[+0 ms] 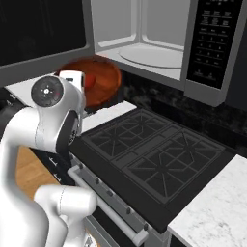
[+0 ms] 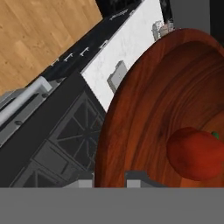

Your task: Pick the bell pepper from the sink and place it in the bowl. Then pick the bowl and place it in the microwave. Then close the microwave door and press the start button.

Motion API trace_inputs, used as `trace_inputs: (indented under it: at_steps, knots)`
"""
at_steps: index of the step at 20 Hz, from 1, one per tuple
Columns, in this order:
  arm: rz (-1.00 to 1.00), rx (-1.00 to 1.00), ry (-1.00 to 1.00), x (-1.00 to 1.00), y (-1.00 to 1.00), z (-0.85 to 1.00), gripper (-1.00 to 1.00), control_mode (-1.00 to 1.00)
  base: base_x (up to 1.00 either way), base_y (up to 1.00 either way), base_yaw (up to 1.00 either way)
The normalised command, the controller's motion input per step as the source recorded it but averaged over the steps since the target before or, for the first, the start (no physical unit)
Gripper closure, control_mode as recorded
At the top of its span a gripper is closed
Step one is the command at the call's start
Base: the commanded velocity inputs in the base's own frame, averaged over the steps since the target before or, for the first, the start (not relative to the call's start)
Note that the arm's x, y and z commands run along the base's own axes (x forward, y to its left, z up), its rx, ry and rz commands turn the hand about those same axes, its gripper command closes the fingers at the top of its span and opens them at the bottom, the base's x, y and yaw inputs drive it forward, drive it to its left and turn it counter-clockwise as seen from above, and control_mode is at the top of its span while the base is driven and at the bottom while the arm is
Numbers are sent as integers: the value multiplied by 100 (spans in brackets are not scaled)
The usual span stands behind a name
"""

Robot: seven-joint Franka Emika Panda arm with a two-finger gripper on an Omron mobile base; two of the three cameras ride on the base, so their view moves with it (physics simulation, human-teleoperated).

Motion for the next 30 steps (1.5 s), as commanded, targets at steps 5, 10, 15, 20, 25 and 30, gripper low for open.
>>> trace_inputs:
  at_steps: [5, 10, 15, 20, 25, 30]
  knots:
    - [-14, 0, 0, 5, -1, 55, 100, -100, 0, 0, 0]
    - [-4, 0, -3, 26, -19, 30, 100, -100, 0, 0, 0]
    - [0, 0, -2, 32, -29, 23, 100, -100, 0, 0, 0]
    - [-8, 0, -5, 51, -3, 10, 100, -100, 0, 0, 0]
    - [-14, 0, -9, 57, -4, 12, 100, -100, 0, 0, 0]
    - [-6, 0, -8, 53, -22, 3, 100, -100, 0, 0, 0]
